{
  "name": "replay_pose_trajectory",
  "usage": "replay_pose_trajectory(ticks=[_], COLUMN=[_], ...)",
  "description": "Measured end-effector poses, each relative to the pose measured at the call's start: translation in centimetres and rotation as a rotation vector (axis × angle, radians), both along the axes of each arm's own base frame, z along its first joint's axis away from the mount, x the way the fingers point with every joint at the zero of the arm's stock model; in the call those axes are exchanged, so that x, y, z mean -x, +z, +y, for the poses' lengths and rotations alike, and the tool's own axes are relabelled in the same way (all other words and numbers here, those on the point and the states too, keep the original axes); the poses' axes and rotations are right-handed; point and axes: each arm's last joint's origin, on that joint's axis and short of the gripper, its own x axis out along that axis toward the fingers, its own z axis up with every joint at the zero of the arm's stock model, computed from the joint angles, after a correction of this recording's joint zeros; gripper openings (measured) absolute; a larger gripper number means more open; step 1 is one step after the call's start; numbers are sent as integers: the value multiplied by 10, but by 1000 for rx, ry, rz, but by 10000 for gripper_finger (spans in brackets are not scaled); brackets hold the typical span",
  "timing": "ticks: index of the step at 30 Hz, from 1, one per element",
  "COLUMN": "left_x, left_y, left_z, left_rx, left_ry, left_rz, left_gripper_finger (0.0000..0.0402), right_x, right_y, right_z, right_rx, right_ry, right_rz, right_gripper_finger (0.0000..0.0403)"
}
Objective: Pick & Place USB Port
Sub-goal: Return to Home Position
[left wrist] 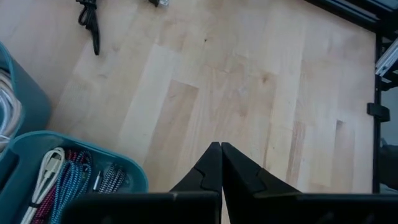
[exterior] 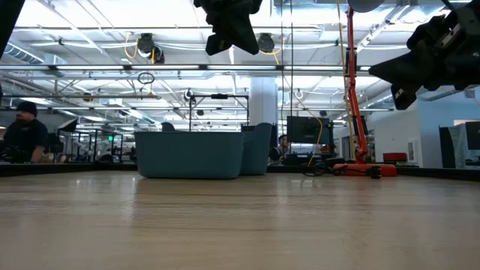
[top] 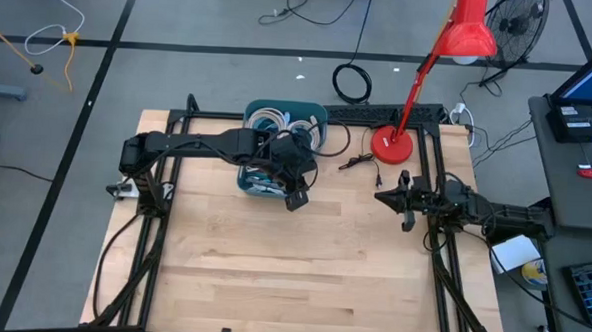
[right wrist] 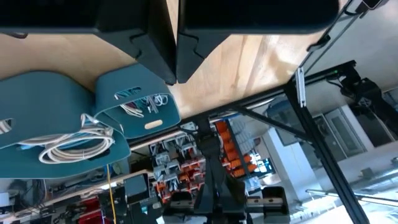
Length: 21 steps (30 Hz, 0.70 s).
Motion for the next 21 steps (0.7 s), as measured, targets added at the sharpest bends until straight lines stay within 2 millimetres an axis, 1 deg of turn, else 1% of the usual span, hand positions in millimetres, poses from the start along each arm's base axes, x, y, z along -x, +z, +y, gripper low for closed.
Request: replay_pose_trajectory(ticks=[6, 8, 11, 13, 16, 21], left_x=[0, 0, -1, -1, -3, -10], left_y=[0, 0, 1, 1, 4, 12], left_z=[0, 0, 0, 2, 7, 13], left_rx=[6, 4, -7, -12, -6, 29], left_ry=[-3, -6, -17, -18, -11, -28], left_rz=[0, -2, -10, -19, -60, -177], left_gripper_finger=[4, 2, 2, 1, 1, 1], right_x=[0, 0, -1, -1, -1, -1], right_y=[0, 0, 0, 0, 2, 8], right_z=[0, 0, 0, 0, 0, 0], right_rx=[-23, -66, -178, -216, -234, -228], right_ry=[-5, -7, -12, -13, -12, -8], right_rz=[-2, -1, -7, -14, -37, -102], right_gripper_finger=[0, 0, 0, 0, 0, 0])
